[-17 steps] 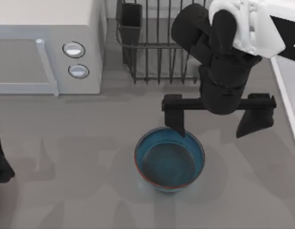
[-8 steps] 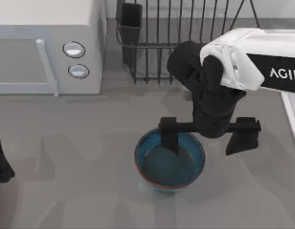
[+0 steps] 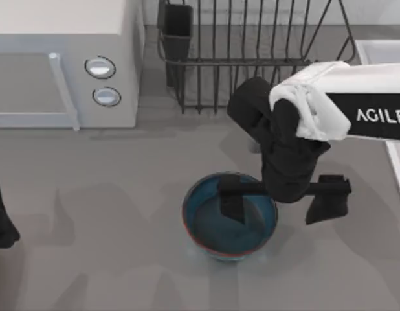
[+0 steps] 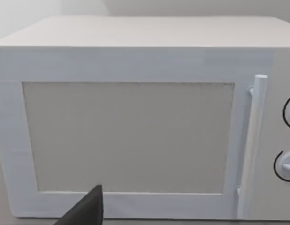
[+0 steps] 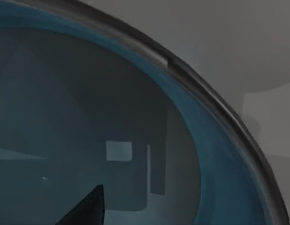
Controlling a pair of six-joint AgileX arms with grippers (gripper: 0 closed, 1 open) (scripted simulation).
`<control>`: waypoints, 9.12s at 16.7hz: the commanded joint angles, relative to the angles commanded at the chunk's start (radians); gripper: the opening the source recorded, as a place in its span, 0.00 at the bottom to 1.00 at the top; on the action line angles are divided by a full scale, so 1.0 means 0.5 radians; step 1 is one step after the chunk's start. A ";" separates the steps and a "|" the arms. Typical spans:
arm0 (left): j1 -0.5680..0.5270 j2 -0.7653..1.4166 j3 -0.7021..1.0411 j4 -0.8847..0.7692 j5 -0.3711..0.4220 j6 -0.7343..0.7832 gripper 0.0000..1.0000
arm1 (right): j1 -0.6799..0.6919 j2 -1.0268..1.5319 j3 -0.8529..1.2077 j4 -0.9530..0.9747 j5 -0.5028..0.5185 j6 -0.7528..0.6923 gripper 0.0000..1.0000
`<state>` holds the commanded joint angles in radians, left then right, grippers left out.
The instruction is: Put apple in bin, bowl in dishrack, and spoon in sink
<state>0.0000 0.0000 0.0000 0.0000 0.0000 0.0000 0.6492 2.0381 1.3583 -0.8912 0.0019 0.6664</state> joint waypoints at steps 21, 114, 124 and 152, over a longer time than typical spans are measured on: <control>0.000 0.000 0.000 0.000 0.000 0.000 1.00 | -0.001 -0.004 0.001 -0.002 0.001 0.000 0.00; 0.000 0.000 0.000 0.000 0.000 0.000 1.00 | -0.257 -0.575 -0.449 3.118 1.121 -1.298 1.00; 0.000 0.000 0.000 0.000 0.000 0.000 1.00 | -0.926 -2.803 -1.804 2.510 0.452 -1.278 1.00; 0.000 0.000 0.000 0.000 0.000 0.000 1.00 | -1.526 -3.070 -2.175 0.953 -0.016 -2.704 1.00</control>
<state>0.0000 0.0000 0.0000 0.0000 0.0000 0.0000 -0.1137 0.5031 0.2708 -0.4148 -0.0059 -0.6854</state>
